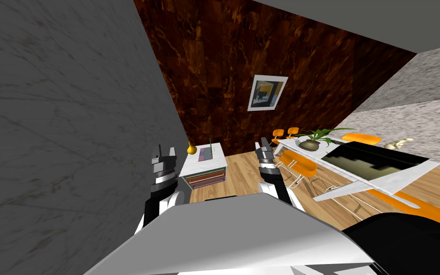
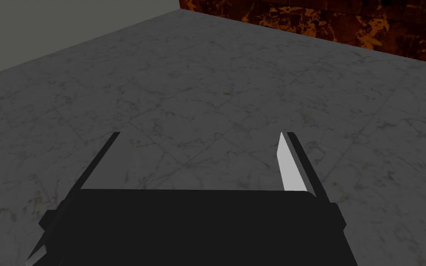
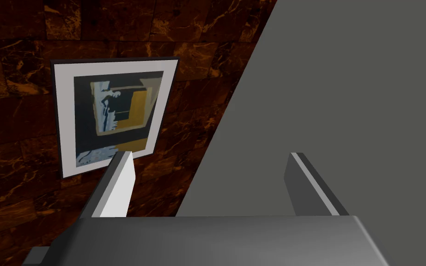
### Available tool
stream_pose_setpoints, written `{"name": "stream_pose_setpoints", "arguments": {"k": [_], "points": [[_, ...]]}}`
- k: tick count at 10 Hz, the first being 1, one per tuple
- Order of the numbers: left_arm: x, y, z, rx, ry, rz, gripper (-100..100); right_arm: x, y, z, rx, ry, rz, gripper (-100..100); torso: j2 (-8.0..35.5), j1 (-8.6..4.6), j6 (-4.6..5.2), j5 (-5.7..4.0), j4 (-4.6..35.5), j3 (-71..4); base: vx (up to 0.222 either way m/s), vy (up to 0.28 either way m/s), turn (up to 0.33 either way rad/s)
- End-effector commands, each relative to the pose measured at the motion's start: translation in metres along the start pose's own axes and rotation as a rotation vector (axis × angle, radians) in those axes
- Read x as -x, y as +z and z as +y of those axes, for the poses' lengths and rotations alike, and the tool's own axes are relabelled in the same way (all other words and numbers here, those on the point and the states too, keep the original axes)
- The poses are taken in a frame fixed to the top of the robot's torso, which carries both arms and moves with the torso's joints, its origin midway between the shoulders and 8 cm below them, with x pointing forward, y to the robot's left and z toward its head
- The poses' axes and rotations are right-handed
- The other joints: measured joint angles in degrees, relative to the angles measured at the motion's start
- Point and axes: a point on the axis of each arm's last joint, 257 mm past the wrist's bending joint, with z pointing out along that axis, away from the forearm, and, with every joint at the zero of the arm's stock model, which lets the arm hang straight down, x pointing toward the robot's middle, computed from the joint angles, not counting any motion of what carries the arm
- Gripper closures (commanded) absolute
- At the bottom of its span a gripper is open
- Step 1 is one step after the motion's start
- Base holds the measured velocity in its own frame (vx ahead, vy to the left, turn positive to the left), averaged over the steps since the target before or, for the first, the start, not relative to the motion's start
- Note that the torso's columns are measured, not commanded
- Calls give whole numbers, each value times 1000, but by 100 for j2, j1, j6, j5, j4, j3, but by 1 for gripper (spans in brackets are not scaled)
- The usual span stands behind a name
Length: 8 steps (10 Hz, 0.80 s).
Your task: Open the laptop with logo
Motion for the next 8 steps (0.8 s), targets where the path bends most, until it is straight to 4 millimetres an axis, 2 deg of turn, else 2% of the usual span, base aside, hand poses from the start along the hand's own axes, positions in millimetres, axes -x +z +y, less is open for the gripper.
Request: {"name": "stream_pose_setpoints", "arguments": {"k": [1, 8], "points": [[0, 0, 0, 0, 0, 0, 0, 0, 0, 0, 0, 0, 0, 0, 232, 0, 0, 0, 235, -467, 0, 0, 0], [0, 0, 0, 0, 0, 0, 0, 0, 0, 0, 0, 0, 0, 0, 3116, 0, 0, 0, 3114, -6227, 0, 0, 0]]}}
